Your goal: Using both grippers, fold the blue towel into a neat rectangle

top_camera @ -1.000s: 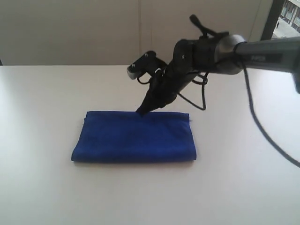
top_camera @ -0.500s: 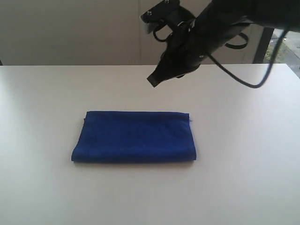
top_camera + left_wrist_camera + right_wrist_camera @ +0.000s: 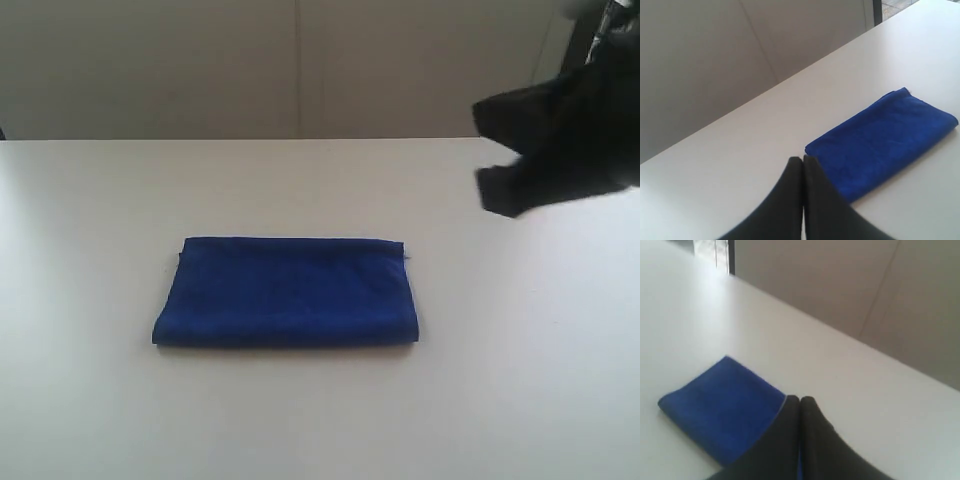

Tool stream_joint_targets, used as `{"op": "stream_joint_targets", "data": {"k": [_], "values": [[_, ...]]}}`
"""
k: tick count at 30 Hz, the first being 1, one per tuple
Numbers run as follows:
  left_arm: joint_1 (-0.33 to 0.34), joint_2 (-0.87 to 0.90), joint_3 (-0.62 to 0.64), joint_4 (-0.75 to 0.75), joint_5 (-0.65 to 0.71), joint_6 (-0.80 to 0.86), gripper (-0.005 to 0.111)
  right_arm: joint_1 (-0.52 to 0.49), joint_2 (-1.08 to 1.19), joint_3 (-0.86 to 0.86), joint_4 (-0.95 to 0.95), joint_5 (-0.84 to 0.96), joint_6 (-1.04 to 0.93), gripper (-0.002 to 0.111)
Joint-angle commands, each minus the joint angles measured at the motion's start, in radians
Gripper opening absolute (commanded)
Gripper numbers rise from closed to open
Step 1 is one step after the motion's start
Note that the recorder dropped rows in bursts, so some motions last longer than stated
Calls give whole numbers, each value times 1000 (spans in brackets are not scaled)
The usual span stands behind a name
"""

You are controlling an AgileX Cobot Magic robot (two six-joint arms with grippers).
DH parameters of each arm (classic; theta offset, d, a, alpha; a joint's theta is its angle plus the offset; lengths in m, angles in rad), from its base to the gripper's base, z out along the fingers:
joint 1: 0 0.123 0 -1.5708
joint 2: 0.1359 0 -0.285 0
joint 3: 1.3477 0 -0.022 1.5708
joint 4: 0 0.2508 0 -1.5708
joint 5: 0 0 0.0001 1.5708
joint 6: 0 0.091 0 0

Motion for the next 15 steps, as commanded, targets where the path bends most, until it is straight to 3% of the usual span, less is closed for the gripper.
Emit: {"op": "stream_joint_targets", "data": {"k": [1, 7, 15], "values": [[1, -38, 160, -4, -124, -9, 0, -4, -266, 252, 0, -177, 69, 0], [1, -131, 488, -4, -282, -9, 0, -4, -437, 459, 0, -247, 97, 0], [3, -301, 875, 1, -287, 21, 0, -4, -450, 590, 2, -270, 178, 0]]}}
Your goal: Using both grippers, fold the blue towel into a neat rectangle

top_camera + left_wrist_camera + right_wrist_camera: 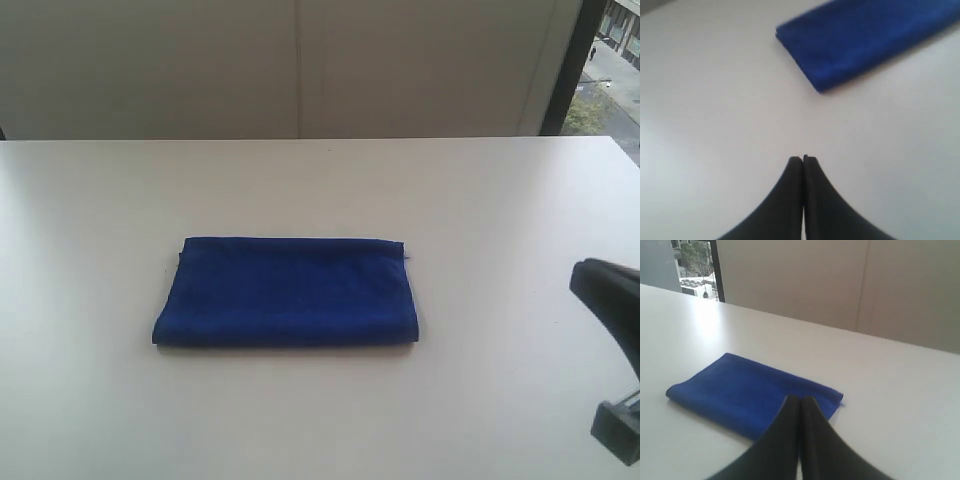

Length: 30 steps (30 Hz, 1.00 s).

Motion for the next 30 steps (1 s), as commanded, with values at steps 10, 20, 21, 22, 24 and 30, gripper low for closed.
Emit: {"op": "stream_joint_targets", "data": {"k": [10, 20, 21, 22, 24, 30], "values": [[20, -260, 301, 6, -57, 142, 0, -4, -6, 36, 2, -3, 32, 0], [163, -365, 301, 6, -62, 142, 0, -4, -6, 36, 2, -3, 32, 0], [163, -365, 301, 6, -62, 142, 0, -4, -6, 36, 2, -3, 32, 0], [163, -365, 301, 6, -79, 142, 0, -4, -6, 36, 2, -3, 32, 0], [163, -365, 301, 23, -126, 145, 0, -4, -6, 36, 2, -3, 32, 0], [163, -365, 301, 21, -199, -410, 0, -4, -6, 36, 2, -3, 32, 0]]}}
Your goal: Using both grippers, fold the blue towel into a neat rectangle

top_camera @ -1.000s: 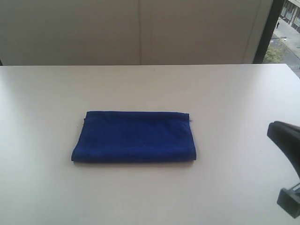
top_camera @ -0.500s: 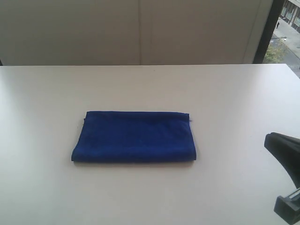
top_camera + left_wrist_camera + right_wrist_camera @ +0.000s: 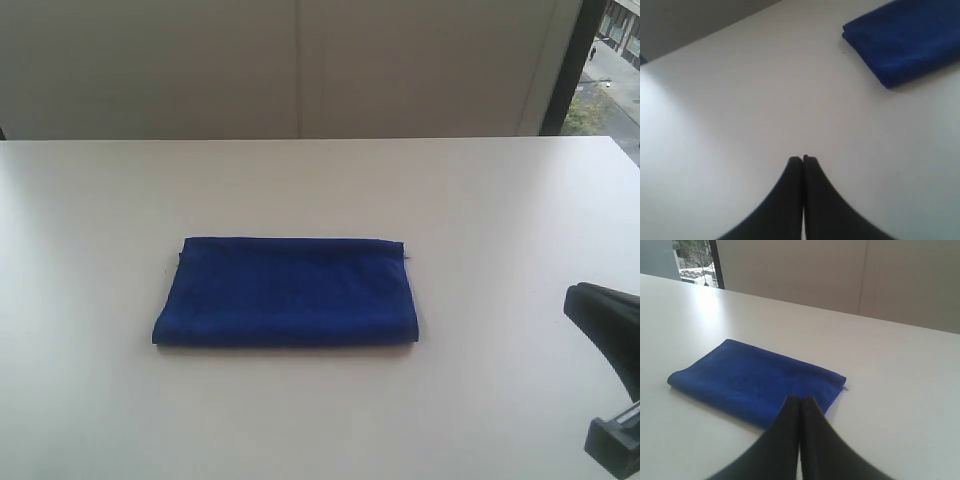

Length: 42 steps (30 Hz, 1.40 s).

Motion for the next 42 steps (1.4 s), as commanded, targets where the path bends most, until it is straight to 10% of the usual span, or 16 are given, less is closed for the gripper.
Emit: {"op": "stream_joint_targets", "data": {"k": [1, 38, 42], "values": [[2, -5, 4, 31, -11, -512, 0, -4, -6, 4, 2, -9, 6, 0], [2, -5, 4, 64, -15, -384, 0, -4, -13, 6, 2, 0, 4, 0], [2, -5, 4, 64, -15, -384, 0, -155, -121, 127, 5, 23, -5, 0]]}}
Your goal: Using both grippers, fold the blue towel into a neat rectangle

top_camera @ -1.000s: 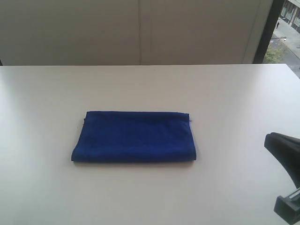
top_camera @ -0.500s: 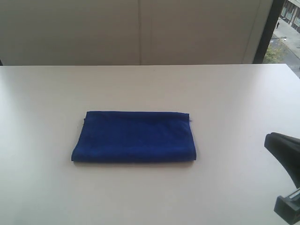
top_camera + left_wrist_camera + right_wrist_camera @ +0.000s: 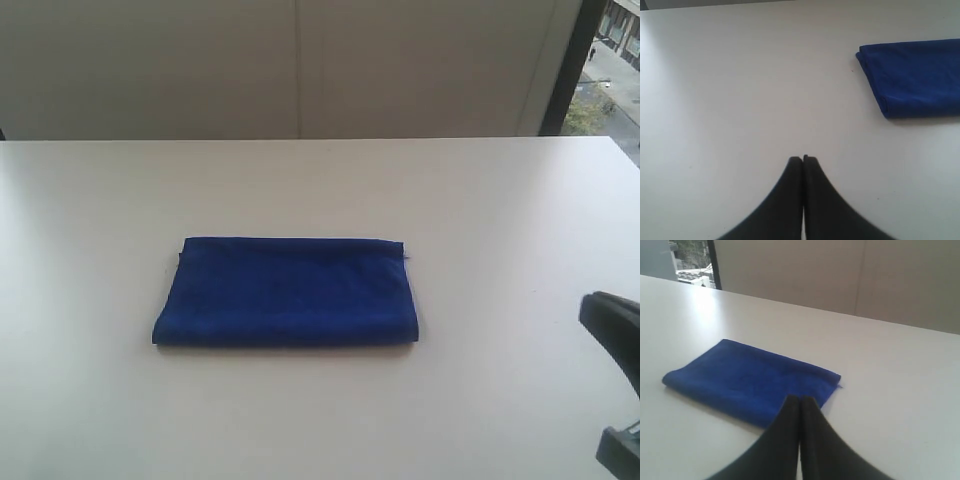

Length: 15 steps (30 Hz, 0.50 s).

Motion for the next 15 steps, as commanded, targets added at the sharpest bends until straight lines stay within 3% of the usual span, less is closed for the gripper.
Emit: {"op": "stream_joint_targets", "data": {"k": [1, 4, 7, 15], "values": [[2, -5, 4, -5, -3, -9, 0, -150, -97, 132, 5, -1, 5, 0], [2, -5, 4, -5, -3, -9, 0, -223, -162, 195, 5, -7, 5, 0], [2, -5, 4, -5, -3, -9, 0, -275, -242, 195, -4, 139, -20, 0], [2, -5, 4, -2, -3, -9, 0, -408, -406, 195, -5, 280, -61, 0]]}}
